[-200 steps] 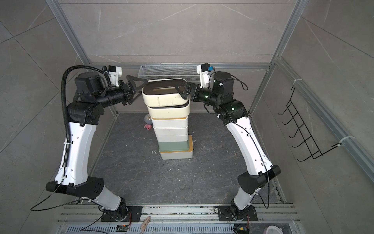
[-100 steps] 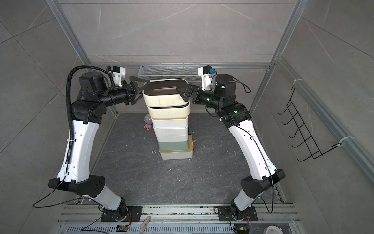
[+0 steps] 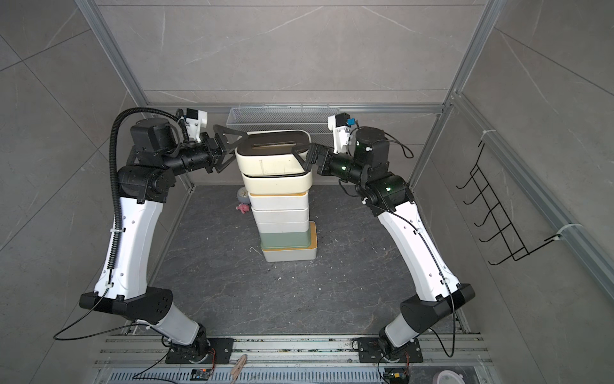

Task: Stack the tissue boxes
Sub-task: Adjust the tissue box on the tissue box, then reset both arms

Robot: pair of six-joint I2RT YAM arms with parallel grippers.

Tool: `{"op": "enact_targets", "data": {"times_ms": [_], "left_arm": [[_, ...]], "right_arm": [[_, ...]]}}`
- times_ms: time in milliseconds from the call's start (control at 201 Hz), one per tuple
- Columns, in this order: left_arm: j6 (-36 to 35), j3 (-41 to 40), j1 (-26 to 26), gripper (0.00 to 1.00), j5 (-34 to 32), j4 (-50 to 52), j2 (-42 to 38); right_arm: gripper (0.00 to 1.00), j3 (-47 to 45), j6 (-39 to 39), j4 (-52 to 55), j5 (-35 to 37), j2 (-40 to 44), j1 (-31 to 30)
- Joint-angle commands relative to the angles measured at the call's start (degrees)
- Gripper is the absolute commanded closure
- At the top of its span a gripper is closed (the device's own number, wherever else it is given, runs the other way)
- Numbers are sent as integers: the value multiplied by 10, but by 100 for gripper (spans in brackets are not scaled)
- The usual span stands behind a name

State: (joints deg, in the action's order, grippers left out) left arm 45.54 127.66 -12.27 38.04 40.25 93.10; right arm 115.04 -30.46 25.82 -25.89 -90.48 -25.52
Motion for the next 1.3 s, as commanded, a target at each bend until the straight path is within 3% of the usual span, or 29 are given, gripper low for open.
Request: {"op": "enact_targets", "data": {"times_ms": [0, 234, 404, 499, 703, 902, 1027, 1127, 1291], "left_arm": [[-12, 17, -3, 0, 4, -19, -7], [-47, 39, -2, 0, -65, 35, -23], [-98, 48, 1, 0, -87, 63, -65], [-132, 6, 1, 0, -95, 63, -113], [-208, -220, 1, 0, -137, 60, -262], [-258, -488, 1, 0, -282, 23, -430], [-242, -671, 1, 0, -409, -33, -516], [-212, -799, 1, 0, -516, -97, -556], [-160, -944, 2, 0, -611, -239, -559]], "right_arm": [[0, -4, -9, -23, 8, 18, -2], [0, 8, 2, -5, 44, 28, -2], [0, -40, 25, -28, 102, 101, -2], [0, -74, 45, -25, 135, 147, -1], [0, -242, 75, -39, 256, 297, -1], [0, -511, 110, -116, 424, 485, -1], [0, -654, 124, -135, 563, 580, -1], [0, -772, 164, -189, 615, 637, -1], [0, -938, 211, -321, 681, 676, 1]]}}
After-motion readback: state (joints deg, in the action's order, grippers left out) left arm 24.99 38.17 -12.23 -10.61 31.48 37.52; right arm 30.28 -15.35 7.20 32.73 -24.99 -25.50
